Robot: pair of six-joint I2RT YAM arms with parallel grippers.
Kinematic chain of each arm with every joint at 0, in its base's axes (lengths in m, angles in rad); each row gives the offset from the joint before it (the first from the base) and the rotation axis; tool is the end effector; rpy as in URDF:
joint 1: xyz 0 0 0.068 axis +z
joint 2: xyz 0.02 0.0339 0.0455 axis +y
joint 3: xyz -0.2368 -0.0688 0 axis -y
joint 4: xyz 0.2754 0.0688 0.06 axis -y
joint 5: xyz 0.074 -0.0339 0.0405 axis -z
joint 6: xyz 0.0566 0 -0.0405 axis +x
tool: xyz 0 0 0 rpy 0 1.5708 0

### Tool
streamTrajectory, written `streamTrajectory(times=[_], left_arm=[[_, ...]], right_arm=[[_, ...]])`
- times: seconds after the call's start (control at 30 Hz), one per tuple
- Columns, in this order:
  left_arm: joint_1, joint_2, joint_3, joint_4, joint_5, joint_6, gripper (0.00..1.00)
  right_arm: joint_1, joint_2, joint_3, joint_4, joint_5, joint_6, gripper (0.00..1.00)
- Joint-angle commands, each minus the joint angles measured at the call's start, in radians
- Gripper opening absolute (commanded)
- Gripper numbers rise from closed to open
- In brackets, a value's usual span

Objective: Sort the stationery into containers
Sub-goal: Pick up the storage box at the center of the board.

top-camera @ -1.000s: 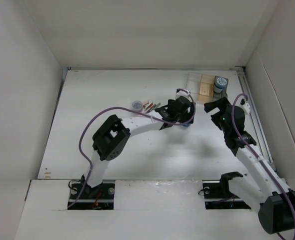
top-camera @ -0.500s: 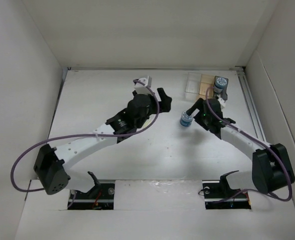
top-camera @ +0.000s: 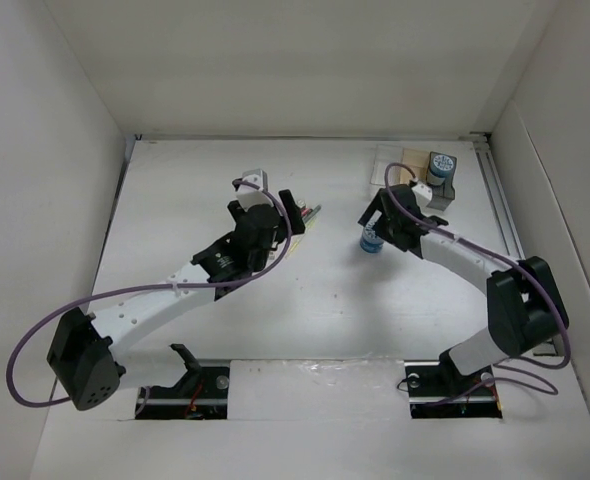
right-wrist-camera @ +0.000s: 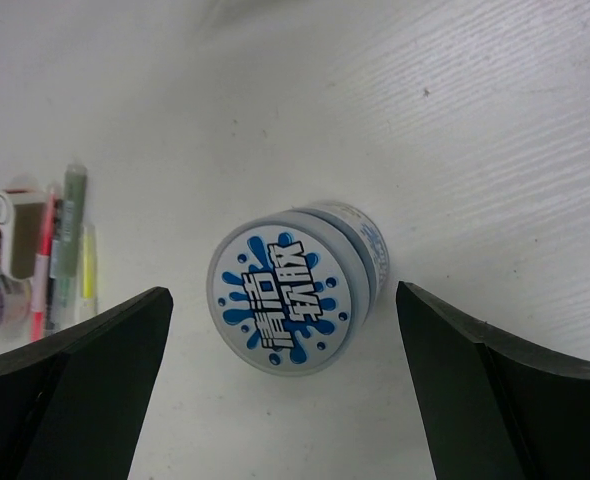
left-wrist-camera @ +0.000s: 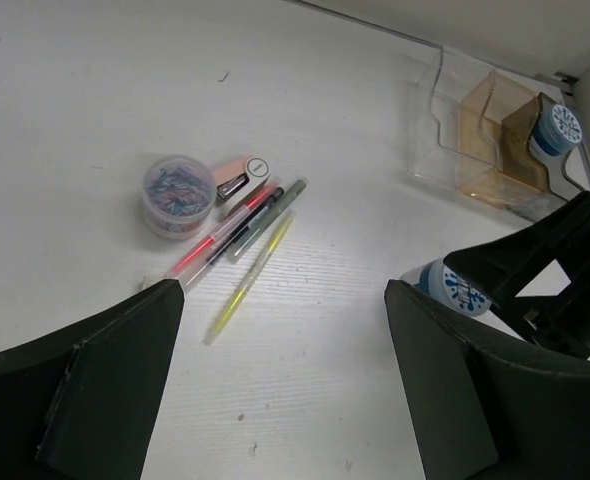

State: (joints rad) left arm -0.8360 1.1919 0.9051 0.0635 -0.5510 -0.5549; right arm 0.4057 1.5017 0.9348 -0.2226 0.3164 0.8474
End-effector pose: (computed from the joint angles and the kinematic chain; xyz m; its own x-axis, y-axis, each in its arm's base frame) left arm 0.2451 -0.2270 0.2861 -0.2789 -0.3609 -0.8899 0.1682 0.8940 -0.4152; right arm 0.3361 0.1252 0.1617 -0.5621 0.5339 -0.6317 0.3740 0.8453 0.3816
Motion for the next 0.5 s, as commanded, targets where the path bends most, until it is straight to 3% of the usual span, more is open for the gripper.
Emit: streamTrajectory(times=[0.0, 0.1, 0.23, 0.47], left_arm=[[0.003, -0.023, -0.021, 0.021, -0.052, 0.016, 0.8], [0.026, -0.023, -0.04, 0.045, -0.041, 0.016, 0.8], [0.057, -0.023, -0.07, 0.07, 0.009, 0.026, 0.81], [0.057, -0.032, -0.089, 0.079, 0.019, 0.026, 0.81]], right_arm=[[0.033, 0.026, 0.065, -0.064, 0.062, -0.014, 1.0], [0.054, 0.037, 0.076, -0.09, 0.085, -0.014, 1.0], [0.064, 0.06, 0.104, -0.109, 0.096, -0.005, 0.88], [0.055, 0.112, 0.15, -0.139, 0.133, -0.005, 0.78]])
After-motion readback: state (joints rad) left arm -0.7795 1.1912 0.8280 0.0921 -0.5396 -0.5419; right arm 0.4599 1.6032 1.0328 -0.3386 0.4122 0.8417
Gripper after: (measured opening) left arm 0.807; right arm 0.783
